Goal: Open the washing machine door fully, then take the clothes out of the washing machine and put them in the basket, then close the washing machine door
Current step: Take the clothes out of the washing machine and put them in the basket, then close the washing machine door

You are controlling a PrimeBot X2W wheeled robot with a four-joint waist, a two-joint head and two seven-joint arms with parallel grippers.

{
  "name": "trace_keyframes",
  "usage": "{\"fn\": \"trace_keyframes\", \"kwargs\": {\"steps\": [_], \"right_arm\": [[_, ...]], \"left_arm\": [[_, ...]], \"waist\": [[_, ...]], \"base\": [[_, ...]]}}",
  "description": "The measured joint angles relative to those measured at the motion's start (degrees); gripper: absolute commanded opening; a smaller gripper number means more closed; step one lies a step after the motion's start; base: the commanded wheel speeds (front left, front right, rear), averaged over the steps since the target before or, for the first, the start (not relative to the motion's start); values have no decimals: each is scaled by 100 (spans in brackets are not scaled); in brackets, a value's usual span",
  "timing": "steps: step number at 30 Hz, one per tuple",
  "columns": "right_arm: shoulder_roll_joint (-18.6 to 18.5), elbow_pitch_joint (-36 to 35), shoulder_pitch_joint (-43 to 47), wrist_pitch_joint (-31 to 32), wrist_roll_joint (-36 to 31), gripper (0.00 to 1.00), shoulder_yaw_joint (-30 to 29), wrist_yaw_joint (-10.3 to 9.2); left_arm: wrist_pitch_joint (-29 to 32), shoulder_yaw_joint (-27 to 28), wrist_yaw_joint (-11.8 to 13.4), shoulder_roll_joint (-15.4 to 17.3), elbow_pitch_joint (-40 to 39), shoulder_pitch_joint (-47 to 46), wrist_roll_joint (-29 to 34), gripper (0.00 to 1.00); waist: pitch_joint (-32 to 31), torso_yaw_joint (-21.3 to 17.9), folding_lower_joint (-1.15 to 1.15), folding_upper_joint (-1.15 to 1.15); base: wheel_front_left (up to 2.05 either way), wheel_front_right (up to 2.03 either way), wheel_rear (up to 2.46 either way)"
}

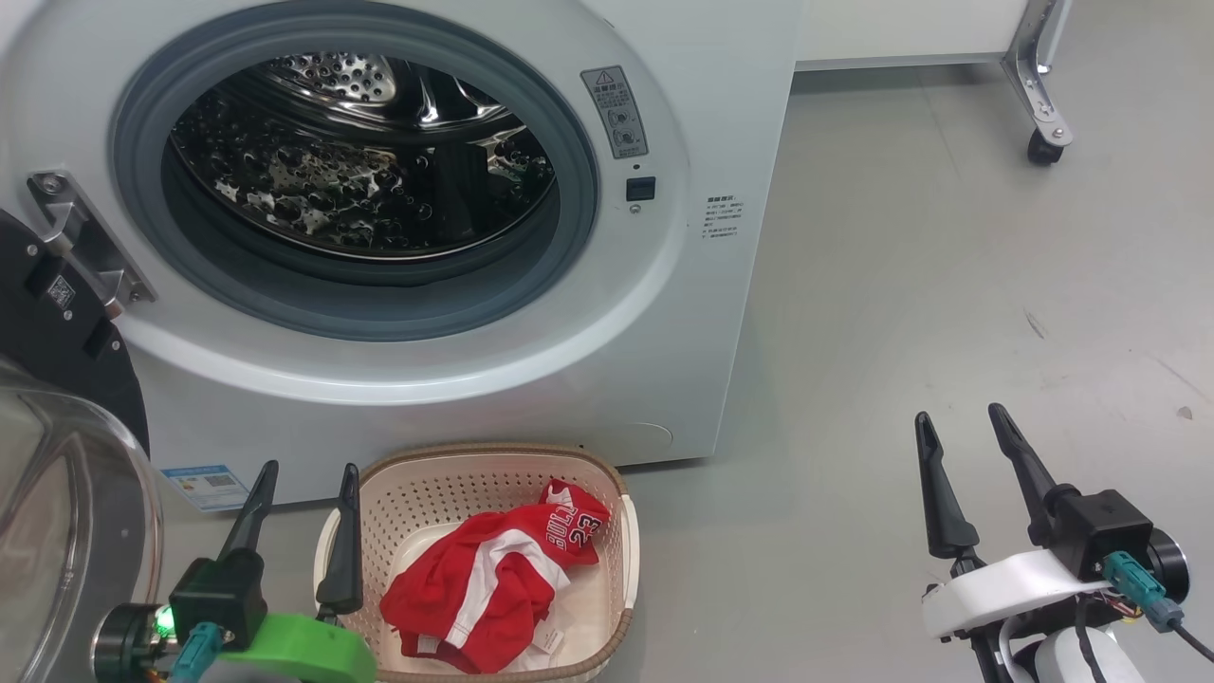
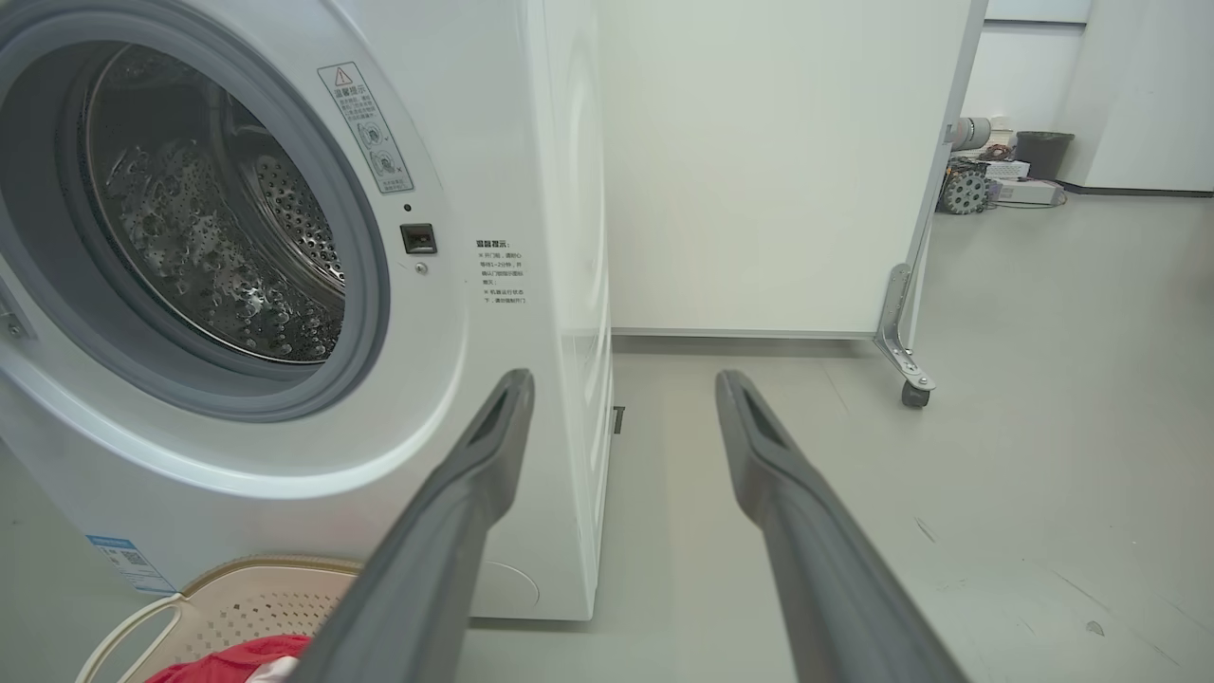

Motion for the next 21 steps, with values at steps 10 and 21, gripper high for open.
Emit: {"fn": "trace_keyframes", "kwargs": {"steps": [10,21], "right_arm": [[1,-79,64,46,0,100,0,-42],[-2,-121,127,85,2,100,-1,-52]], "left_arm": [[155,2,70,22,-191,163,0,100],[298,-40,78,38,-349,283,0,100]], "waist": [[-3,-17,0,0],[-102,29,0,0]], "base": [[0,0,0],[0,0,0]]}}
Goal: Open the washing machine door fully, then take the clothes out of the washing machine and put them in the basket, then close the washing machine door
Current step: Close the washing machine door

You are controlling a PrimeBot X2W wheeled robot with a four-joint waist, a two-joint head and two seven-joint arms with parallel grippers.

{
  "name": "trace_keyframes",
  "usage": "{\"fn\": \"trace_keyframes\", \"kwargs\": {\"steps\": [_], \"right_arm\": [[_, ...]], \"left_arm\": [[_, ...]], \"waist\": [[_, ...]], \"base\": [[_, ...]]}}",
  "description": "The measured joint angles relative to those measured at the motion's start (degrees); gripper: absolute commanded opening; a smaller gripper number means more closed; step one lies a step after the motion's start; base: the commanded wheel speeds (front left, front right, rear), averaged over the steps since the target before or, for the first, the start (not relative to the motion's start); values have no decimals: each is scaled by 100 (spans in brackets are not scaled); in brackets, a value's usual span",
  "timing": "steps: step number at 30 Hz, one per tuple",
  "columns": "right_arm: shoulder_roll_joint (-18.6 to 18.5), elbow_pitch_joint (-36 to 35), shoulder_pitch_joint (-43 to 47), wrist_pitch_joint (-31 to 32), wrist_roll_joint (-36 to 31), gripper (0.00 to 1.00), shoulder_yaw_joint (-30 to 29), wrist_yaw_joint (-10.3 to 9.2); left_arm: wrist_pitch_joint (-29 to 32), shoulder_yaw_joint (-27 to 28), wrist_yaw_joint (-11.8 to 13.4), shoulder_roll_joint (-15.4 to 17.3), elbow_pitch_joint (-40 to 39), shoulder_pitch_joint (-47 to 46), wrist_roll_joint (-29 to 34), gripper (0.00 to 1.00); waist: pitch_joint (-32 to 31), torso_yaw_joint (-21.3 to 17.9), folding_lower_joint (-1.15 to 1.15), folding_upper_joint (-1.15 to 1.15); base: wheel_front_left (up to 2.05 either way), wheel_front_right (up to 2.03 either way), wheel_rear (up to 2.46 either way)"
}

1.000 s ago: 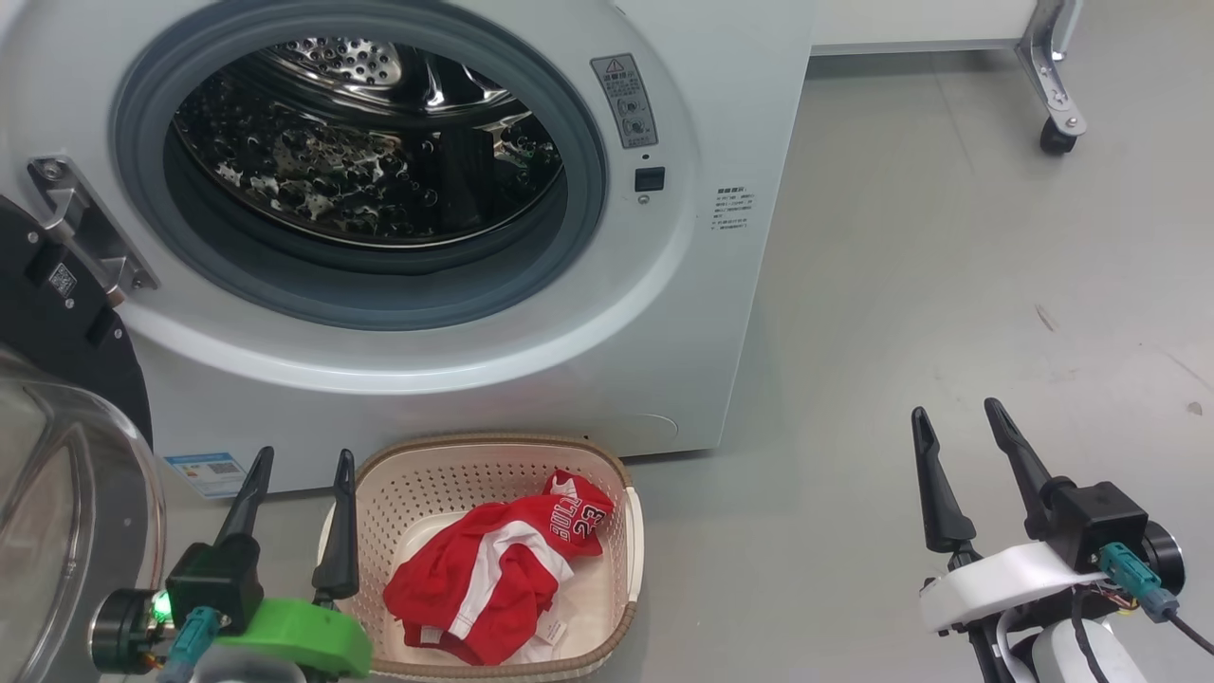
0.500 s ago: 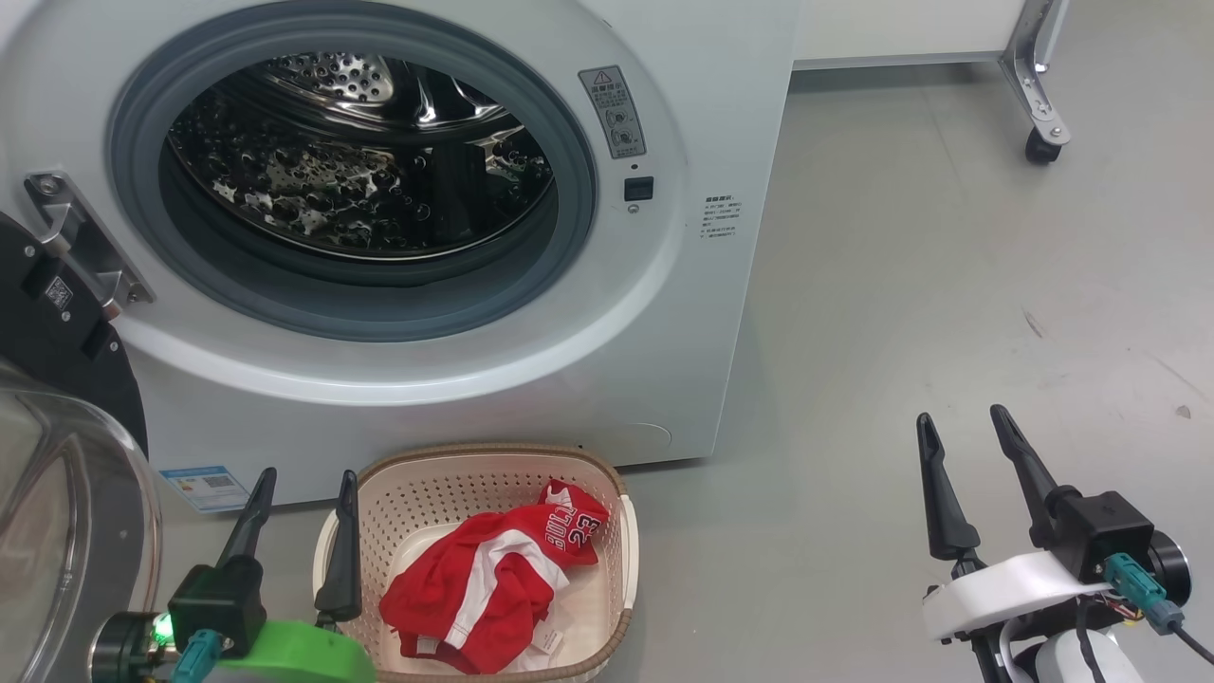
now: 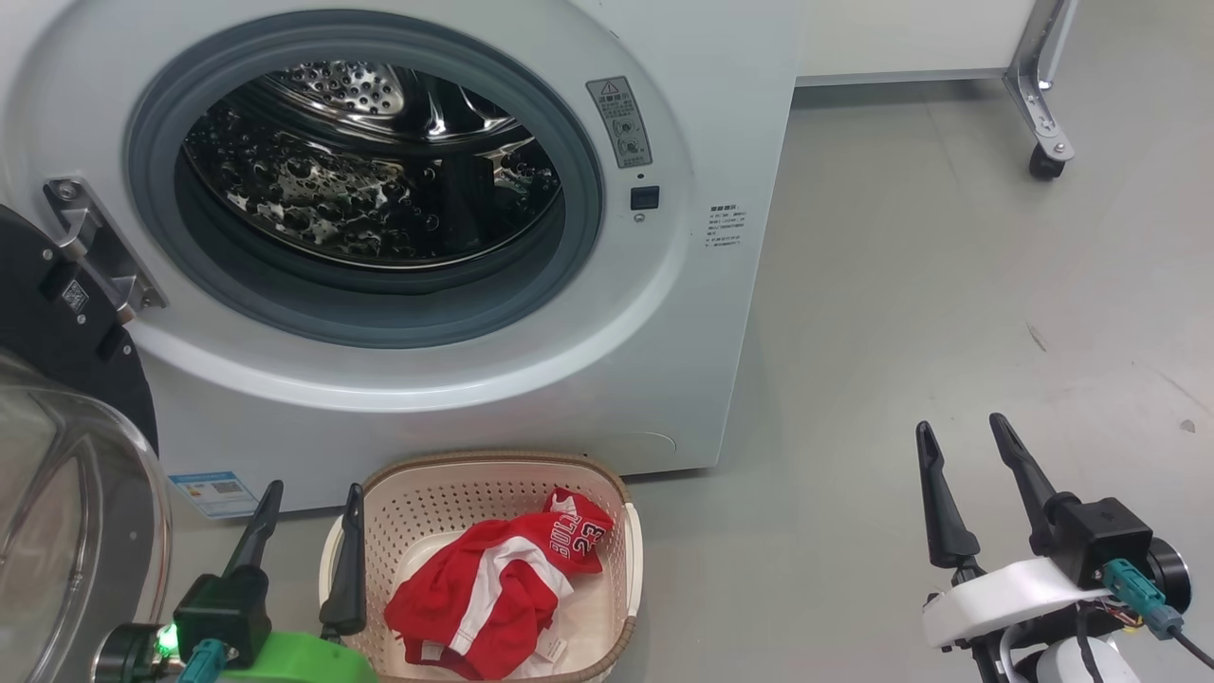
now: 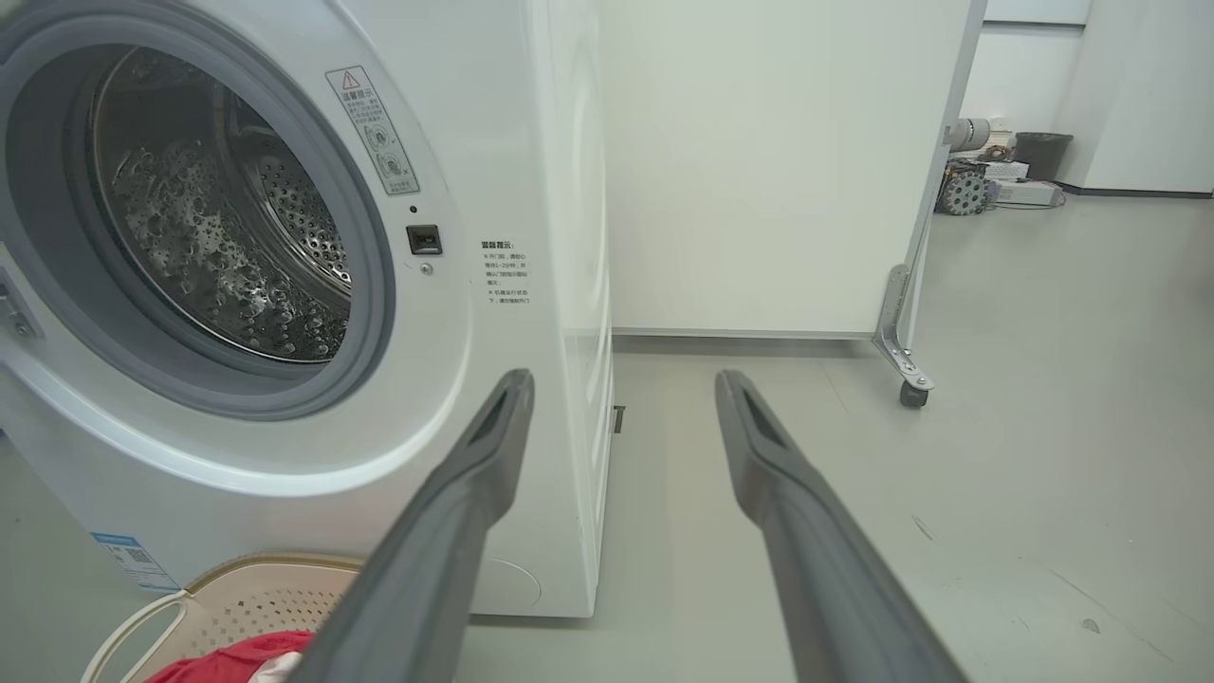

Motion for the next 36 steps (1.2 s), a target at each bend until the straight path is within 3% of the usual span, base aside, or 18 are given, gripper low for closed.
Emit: {"fn": "trace_keyframes", "kwargs": {"steps": [18,36], "right_arm": [[-5,-103,48,43,5,100,9,-41],[-16,-193,55,85,5,100,9,-48]], "left_arm": [[60,-27,101,36,-311,44,136,100],[170,-113,103,44,-503,130,153,100]], "waist": [[-25,27,0,0],[20,39,0,0]], "base": [[-21,21,0],[-93,93,0]]}}
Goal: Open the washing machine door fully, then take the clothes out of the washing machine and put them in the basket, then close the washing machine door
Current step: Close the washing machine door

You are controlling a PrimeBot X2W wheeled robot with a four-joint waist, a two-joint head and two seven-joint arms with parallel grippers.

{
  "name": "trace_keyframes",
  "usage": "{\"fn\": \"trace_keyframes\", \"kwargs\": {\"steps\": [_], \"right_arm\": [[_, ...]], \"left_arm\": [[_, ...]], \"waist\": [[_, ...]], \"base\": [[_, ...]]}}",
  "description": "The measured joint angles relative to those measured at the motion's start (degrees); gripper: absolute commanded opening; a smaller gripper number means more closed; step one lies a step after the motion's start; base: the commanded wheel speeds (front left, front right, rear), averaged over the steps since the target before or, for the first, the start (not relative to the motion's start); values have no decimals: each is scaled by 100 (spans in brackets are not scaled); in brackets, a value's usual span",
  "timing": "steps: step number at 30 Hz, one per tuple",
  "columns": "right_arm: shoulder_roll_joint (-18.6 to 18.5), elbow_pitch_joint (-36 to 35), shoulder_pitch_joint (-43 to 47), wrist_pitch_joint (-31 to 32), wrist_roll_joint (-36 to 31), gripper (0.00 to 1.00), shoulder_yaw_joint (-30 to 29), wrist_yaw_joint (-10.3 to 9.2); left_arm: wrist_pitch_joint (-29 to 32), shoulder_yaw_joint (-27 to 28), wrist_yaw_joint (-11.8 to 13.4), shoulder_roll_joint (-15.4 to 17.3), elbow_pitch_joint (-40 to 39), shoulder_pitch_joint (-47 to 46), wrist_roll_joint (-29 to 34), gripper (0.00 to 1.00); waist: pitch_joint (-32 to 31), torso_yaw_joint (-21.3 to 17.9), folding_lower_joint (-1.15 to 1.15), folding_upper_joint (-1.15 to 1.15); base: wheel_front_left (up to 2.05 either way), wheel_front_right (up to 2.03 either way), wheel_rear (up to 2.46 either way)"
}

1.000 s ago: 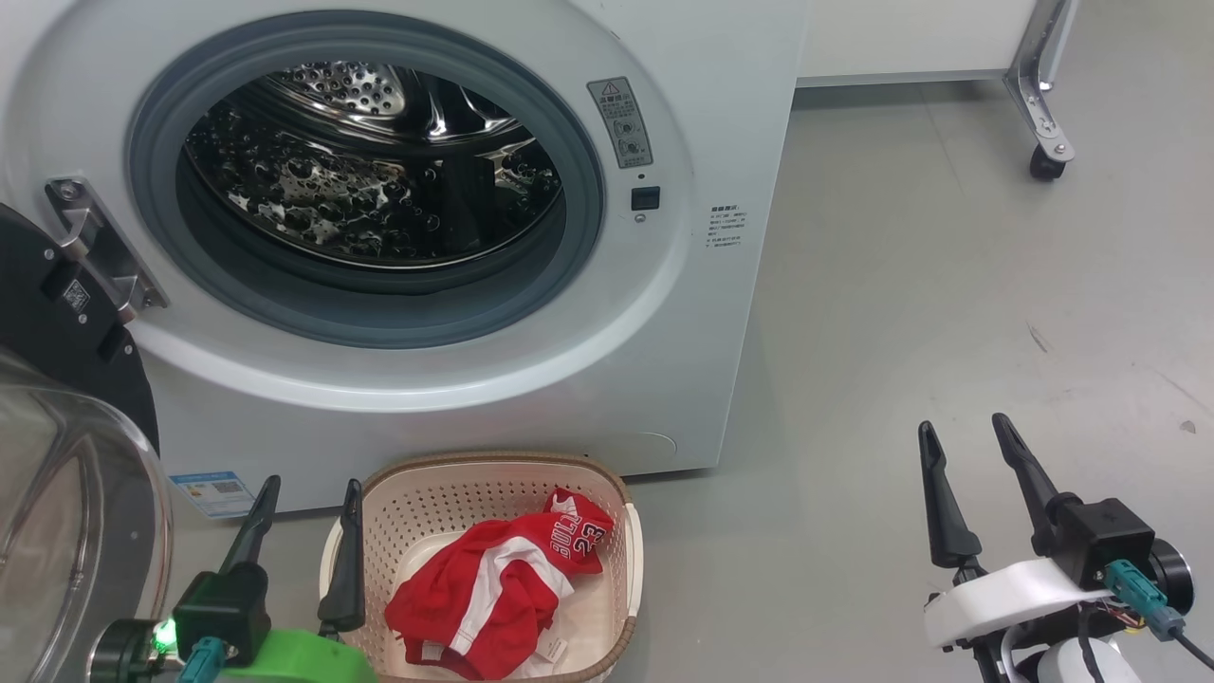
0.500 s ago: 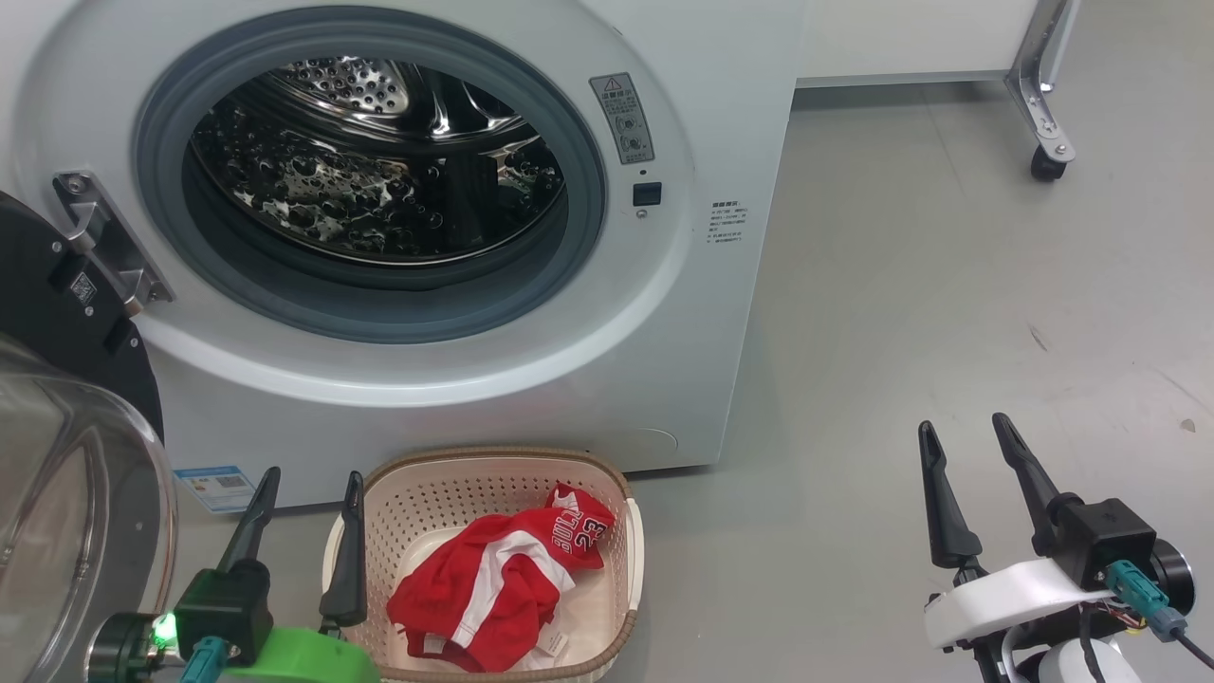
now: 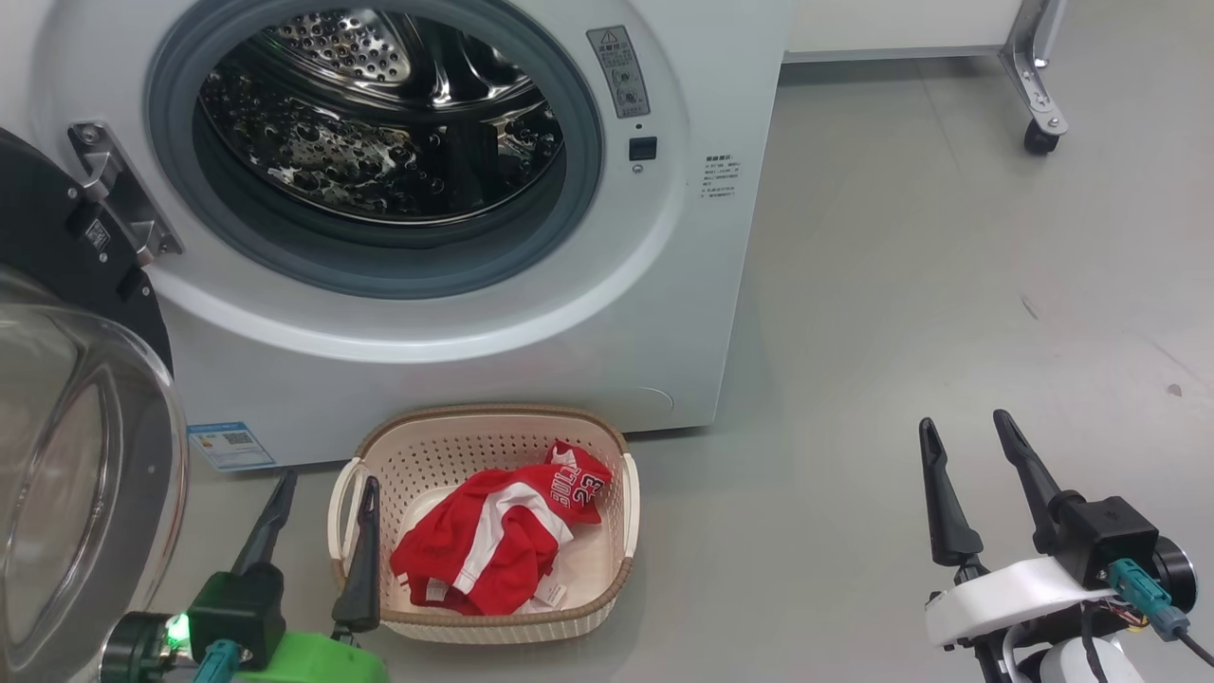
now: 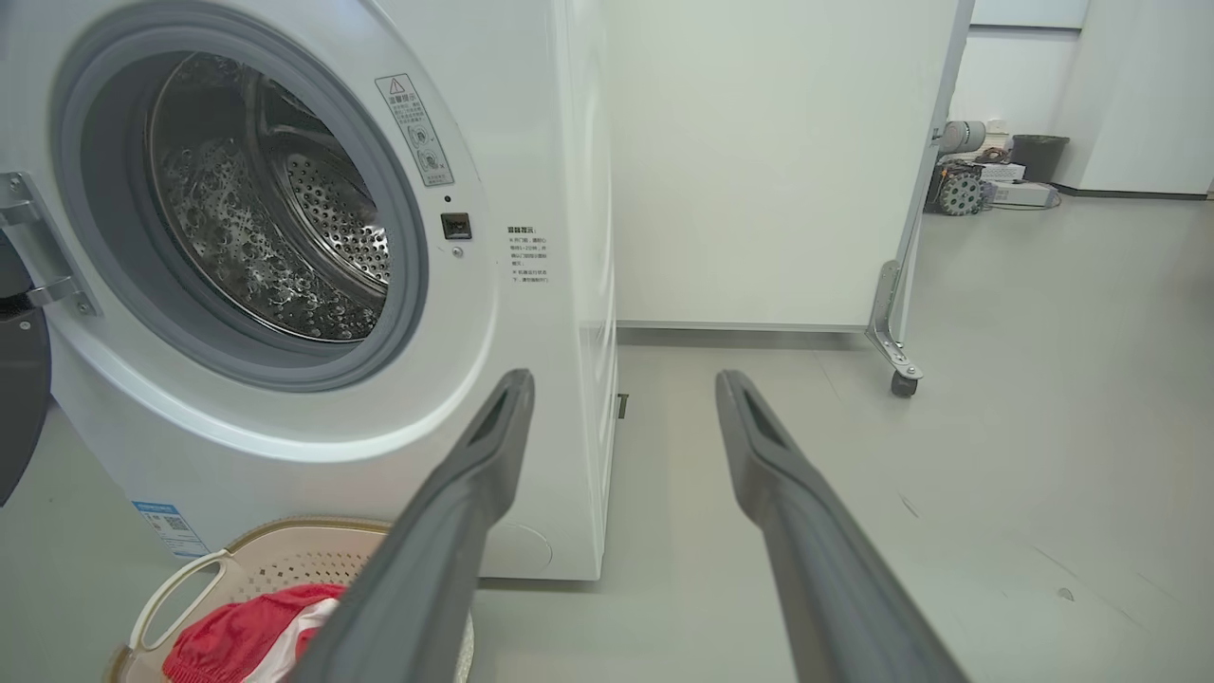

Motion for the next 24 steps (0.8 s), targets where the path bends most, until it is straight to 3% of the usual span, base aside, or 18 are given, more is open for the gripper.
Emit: {"fn": "trace_keyframes", "kwargs": {"steps": [24], "right_arm": [[-16,-67,11,26,1,100,-2,-44]], "left_arm": [[31,-34,-9,81,-162,7,38,100]], "waist": [[13,-2,0,0]], "base": [[-72,72,0]]}}
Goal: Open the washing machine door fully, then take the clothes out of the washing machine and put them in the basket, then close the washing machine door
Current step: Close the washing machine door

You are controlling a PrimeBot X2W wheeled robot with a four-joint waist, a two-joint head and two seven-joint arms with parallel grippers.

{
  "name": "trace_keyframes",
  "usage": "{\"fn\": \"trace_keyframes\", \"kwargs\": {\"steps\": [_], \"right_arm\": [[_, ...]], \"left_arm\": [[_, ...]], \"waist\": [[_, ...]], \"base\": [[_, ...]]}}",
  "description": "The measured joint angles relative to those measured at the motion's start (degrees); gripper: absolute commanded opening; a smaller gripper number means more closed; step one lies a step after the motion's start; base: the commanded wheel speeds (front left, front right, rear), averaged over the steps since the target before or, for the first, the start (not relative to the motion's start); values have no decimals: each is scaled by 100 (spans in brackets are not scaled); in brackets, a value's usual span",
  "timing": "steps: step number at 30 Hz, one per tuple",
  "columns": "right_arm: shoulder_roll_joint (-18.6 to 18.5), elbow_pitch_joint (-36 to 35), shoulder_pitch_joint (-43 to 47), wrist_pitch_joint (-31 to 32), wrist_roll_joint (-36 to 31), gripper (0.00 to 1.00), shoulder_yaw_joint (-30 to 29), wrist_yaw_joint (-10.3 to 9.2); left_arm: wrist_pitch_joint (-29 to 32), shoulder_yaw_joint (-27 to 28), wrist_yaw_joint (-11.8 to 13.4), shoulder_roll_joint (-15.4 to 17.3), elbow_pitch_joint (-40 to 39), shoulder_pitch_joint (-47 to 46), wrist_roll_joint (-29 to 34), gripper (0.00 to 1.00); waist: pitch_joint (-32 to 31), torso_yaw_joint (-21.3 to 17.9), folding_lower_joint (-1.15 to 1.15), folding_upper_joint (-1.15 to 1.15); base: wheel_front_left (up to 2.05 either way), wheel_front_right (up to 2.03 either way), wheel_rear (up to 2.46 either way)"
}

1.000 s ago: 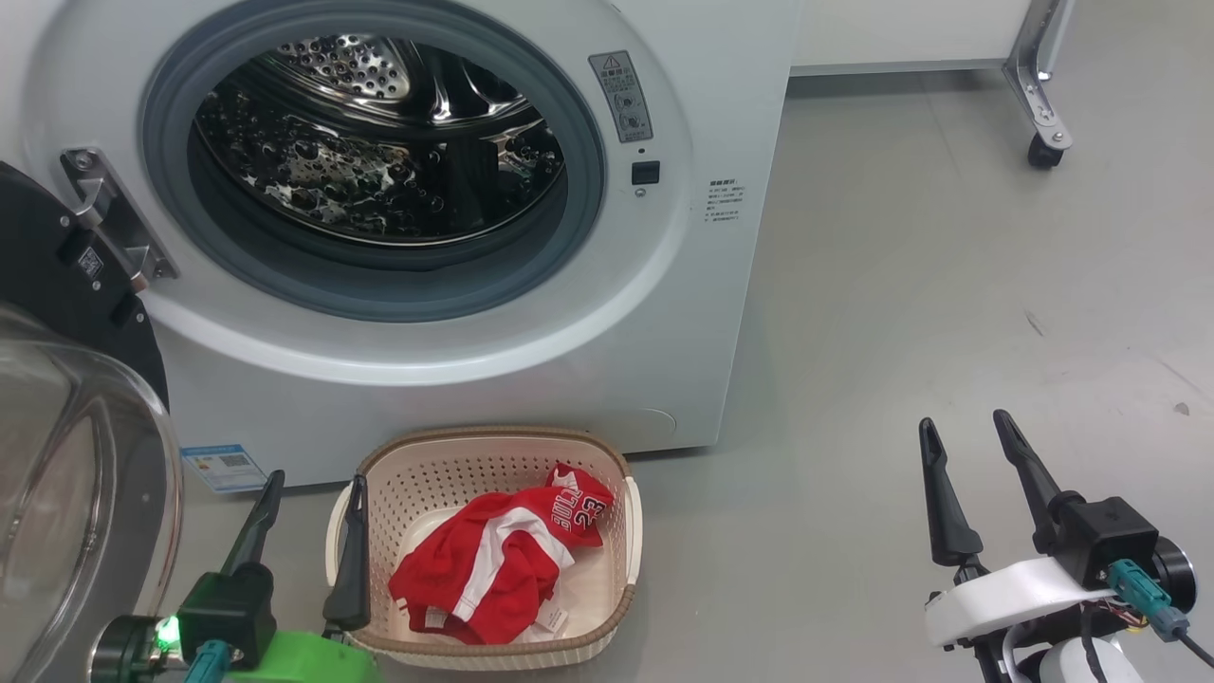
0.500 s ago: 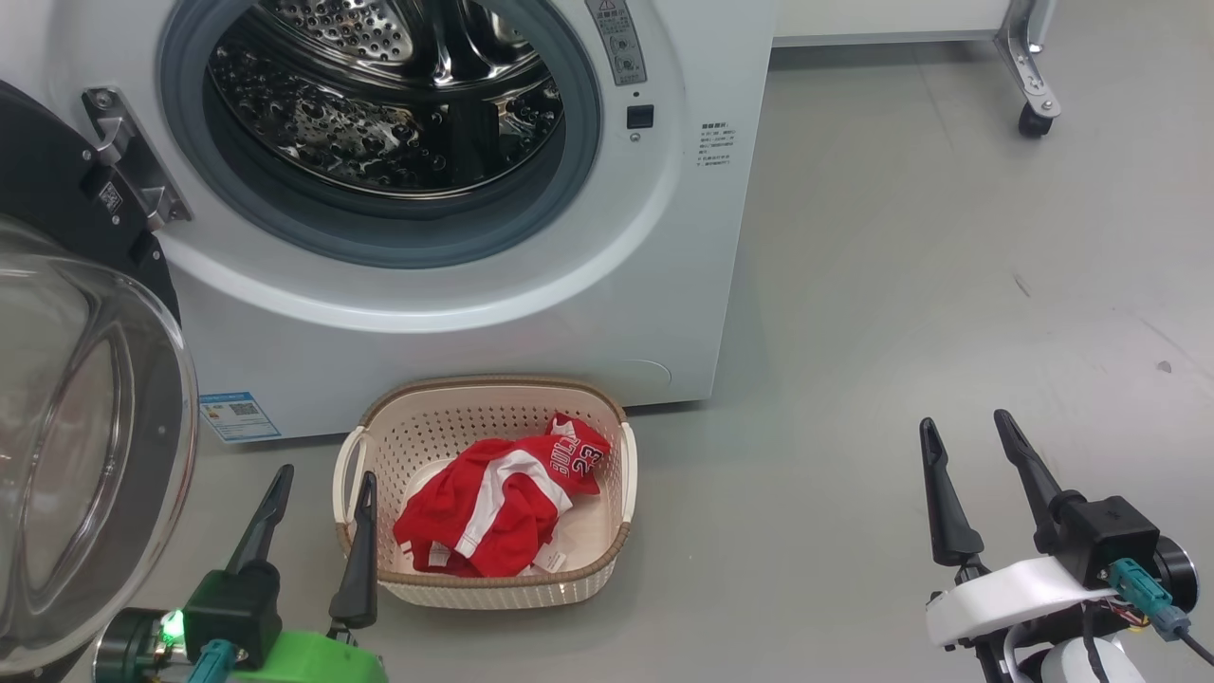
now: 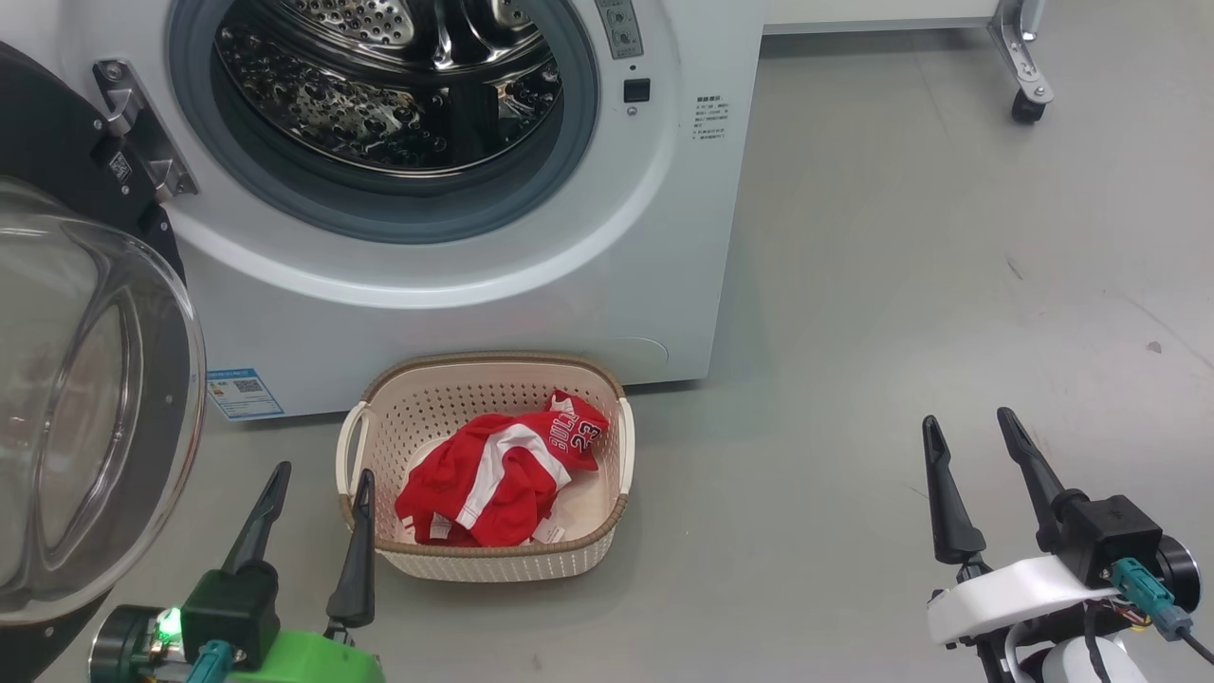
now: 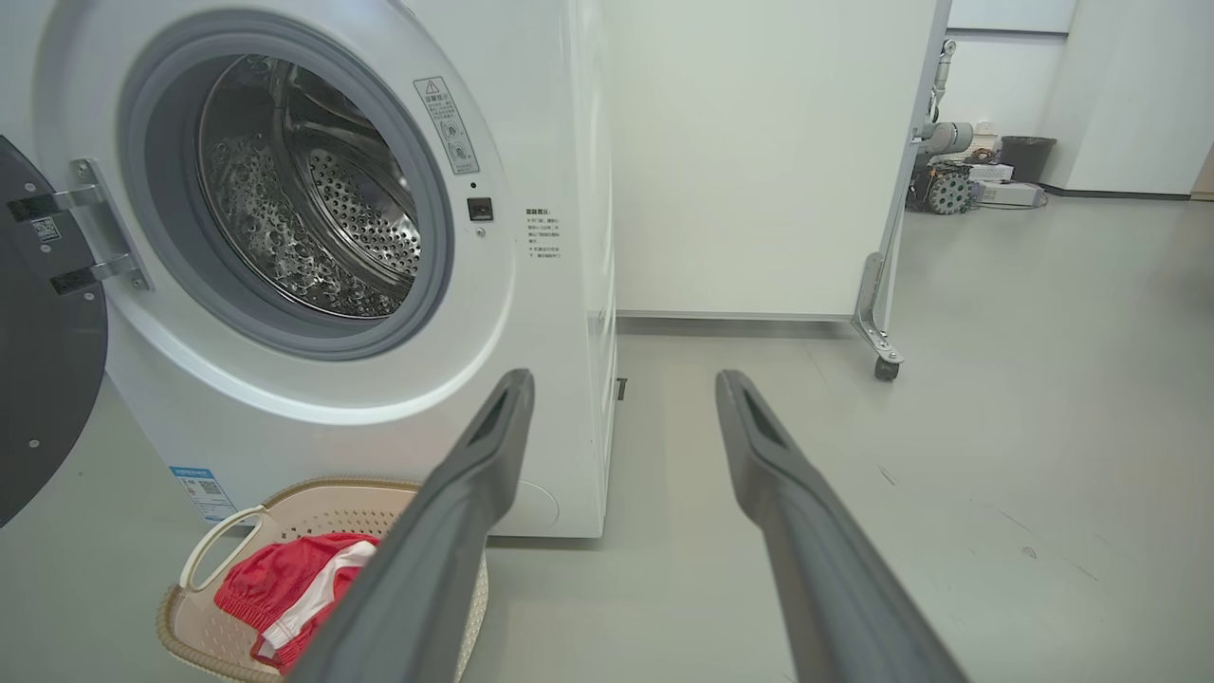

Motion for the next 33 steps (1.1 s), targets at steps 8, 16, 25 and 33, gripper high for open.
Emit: {"fn": "trace_keyframes", "kwargs": {"steps": [8,16,25,33], "right_arm": [[-5,-1,1,1,1,100,-3,0],[-5,-1,1,8,1,100,-1,-1],[-34,-30,44,48,23,100,-59,-55],[-103,-98,109,48,36,100,-114,-58]], "left_arm": [[0,-1,5,7,-2,15,7,100],[0,-7,21,9,-26,19,8,100],[11,-103,19,9,-42,23,9,100],[33,-135,16,9,-52,21,58,100]], "waist": [[-36,17,0,0],[-59,50,0,0],[-59,136,0,0],[-31,426,0,0]], "base": [[-8,8,0],[0,0,0],[0,0,0],[0,0,0]]}}
